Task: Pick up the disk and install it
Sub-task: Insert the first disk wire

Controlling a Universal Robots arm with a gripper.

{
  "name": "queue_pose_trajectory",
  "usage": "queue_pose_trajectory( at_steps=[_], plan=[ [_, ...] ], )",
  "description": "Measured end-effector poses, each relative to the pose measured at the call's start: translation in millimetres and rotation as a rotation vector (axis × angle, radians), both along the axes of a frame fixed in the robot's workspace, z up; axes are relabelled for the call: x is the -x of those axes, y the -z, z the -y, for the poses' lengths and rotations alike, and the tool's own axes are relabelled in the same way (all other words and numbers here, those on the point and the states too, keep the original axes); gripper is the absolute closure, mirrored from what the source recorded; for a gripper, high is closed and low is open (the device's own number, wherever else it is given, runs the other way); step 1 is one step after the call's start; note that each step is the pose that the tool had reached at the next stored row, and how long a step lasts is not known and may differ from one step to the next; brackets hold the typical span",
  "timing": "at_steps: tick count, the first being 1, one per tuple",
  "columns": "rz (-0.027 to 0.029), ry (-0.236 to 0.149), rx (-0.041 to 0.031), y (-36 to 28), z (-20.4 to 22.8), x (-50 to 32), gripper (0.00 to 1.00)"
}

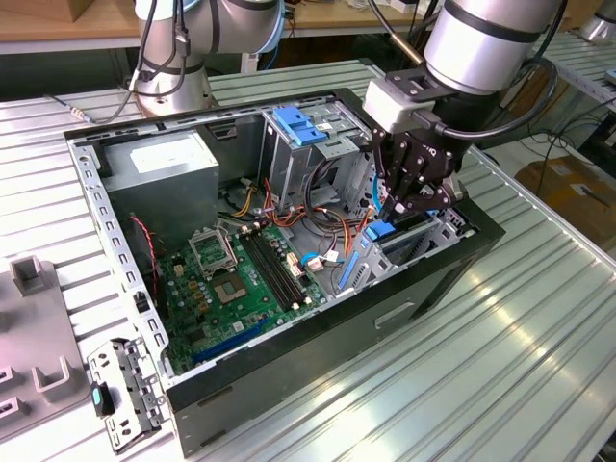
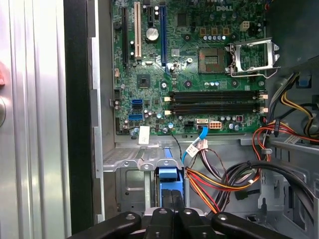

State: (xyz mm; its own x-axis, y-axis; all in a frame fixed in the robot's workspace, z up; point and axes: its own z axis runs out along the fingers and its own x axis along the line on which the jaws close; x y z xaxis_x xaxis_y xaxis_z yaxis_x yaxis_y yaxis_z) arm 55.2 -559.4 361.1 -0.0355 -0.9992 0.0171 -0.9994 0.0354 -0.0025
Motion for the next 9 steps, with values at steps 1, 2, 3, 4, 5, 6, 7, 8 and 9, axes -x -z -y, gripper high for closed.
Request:
queue_pose_trajectory(
  at_steps=[1,2,3,4,5,6,7,8,9],
  plan=[
    [0.0000,0.000,0.0000,0.1,0.0,0.0,0.89],
    [0.0000,0.000,0.0000,0.1,0.0,0.0,0.89],
    [-0.0001,0.000,0.0000,0.1,0.0,0.0,0.89],
    [0.0000,0.000,-0.0001,0.1,0.0,0.0,0.89],
    [0.0000,0.000,-0.0001,0.2,0.0,0.0,0.89],
    [0.0000,0.000,0.0000,0.2,0.0,0.0,0.89],
    [0.0000,0.000,0.0000,0.1,0.0,0.0,0.89],
    [0.0000,0.000,0.0000,0.2,0.0,0.0,0.89],
    [0.0000,0.000,0.0000,0.2,0.0,0.0,0.89]
  ],
)
